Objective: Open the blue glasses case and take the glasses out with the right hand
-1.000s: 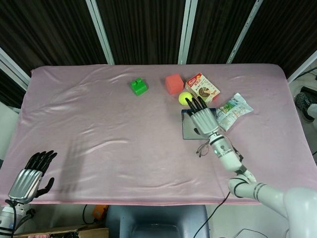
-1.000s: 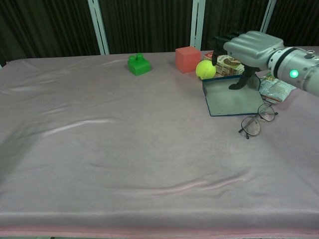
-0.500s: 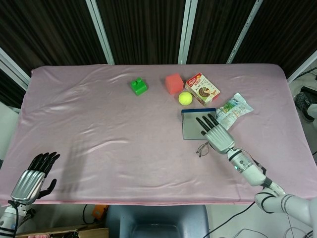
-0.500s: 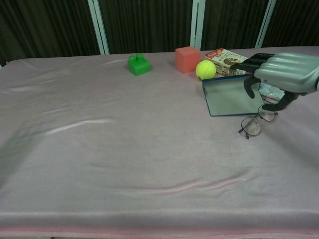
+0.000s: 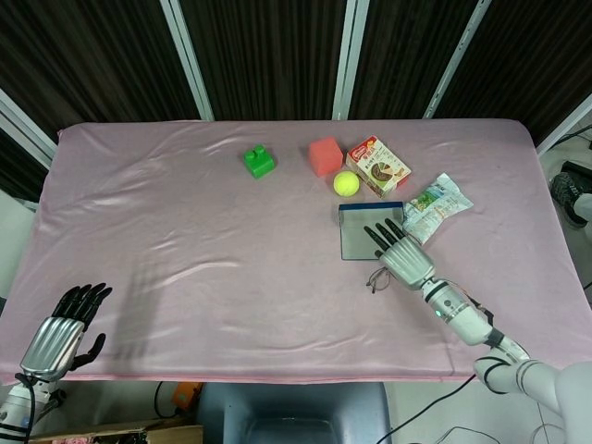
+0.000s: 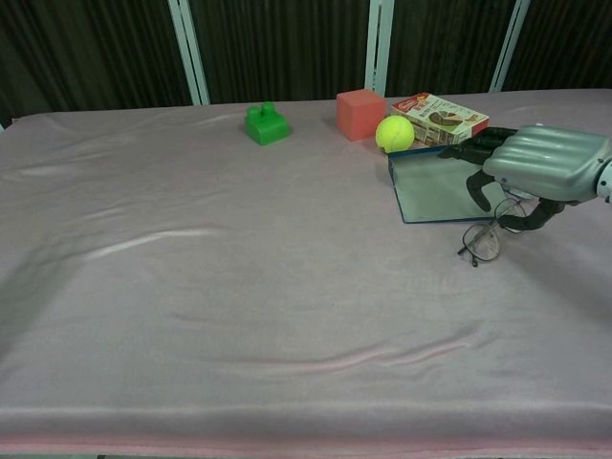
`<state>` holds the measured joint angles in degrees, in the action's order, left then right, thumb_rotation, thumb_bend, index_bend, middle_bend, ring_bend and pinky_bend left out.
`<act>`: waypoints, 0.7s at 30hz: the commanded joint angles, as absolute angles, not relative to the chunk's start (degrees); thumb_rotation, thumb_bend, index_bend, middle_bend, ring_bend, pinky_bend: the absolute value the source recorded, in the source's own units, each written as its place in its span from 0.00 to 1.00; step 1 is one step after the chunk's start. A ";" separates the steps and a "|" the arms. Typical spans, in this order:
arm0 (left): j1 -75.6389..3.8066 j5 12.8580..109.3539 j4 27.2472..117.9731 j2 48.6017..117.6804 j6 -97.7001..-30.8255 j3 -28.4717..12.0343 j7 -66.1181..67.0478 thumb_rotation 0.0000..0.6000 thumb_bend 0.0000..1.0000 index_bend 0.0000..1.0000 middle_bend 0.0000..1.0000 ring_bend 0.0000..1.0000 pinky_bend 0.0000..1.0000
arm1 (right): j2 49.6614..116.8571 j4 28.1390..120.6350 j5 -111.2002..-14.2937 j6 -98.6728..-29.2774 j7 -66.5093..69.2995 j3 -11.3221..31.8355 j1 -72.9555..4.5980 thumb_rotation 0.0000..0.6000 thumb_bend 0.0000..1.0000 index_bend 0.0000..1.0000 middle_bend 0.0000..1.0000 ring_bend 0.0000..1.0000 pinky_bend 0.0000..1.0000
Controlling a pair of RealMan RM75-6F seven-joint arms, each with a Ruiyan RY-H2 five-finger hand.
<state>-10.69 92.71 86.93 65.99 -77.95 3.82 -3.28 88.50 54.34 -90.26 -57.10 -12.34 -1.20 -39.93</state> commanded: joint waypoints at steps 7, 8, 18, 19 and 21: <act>-10.84 92.54 86.95 66.05 -77.67 3.78 -3.14 1.00 0.43 0.00 0.04 0.00 0.06 | 90.76 51.00 -90.73 -56.31 -9.39 -1.49 -40.09 1.00 0.50 0.64 0.03 0.00 0.00; -10.83 92.55 86.95 66.06 -77.71 3.79 -3.12 1.00 0.43 0.00 0.04 0.00 0.06 | 90.90 50.82 -90.77 -56.24 -9.18 -1.53 -40.10 1.00 0.50 0.64 0.03 0.00 0.00; -10.92 92.45 86.91 66.06 -77.51 3.80 -3.10 1.00 0.43 0.00 0.04 0.00 0.06 | 91.69 49.18 -90.99 -56.21 -8.11 -1.62 -39.97 1.00 0.53 0.68 0.04 0.00 0.00; -10.91 92.44 86.91 66.05 -77.53 3.80 -3.09 1.00 0.43 0.00 0.04 0.00 0.06 | 91.70 49.15 -90.93 -56.17 -8.05 -1.59 -39.95 1.00 0.54 0.68 0.04 0.00 0.00; -10.90 92.43 86.91 66.06 -77.59 3.78 -3.06 1.00 0.43 0.00 0.04 0.00 0.06 | 91.72 49.12 -90.91 -56.15 -7.90 -1.55 -39.93 1.00 0.54 0.69 0.05 0.00 0.00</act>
